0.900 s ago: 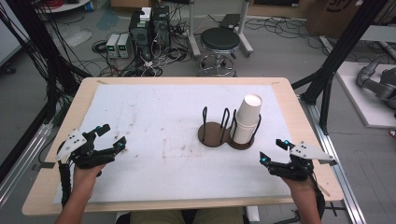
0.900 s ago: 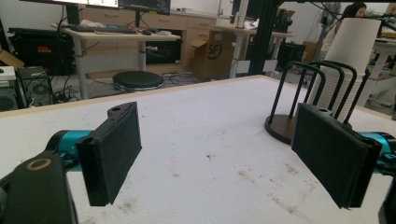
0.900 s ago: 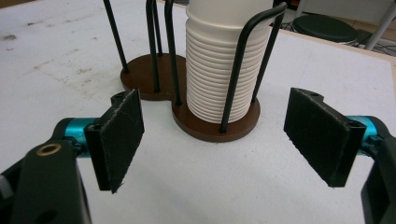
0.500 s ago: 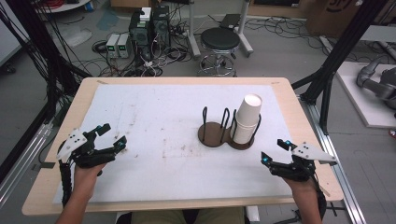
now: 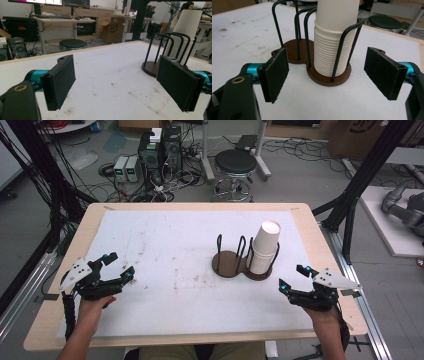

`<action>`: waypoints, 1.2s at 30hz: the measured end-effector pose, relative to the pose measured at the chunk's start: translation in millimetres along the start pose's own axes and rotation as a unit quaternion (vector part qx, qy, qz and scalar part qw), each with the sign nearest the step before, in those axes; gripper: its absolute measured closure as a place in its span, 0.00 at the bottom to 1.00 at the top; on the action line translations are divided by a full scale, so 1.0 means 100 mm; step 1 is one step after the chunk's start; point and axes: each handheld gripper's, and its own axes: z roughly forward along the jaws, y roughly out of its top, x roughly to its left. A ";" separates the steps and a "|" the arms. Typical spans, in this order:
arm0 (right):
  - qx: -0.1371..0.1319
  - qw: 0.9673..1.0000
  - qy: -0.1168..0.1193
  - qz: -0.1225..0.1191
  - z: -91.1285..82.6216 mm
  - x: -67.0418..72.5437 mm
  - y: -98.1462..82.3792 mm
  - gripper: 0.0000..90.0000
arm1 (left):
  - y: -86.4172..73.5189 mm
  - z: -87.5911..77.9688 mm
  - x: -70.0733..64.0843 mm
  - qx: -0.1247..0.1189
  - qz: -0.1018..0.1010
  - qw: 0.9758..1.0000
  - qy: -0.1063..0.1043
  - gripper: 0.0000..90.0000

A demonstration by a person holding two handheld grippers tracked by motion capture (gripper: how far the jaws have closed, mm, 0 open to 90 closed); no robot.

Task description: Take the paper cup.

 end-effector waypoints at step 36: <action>0.055 0.998 0.012 -0.021 0.71 -0.20 1.26 0.22 | 0.08 0.04 -0.08 0.017 0.011 1.000 -0.016 0.20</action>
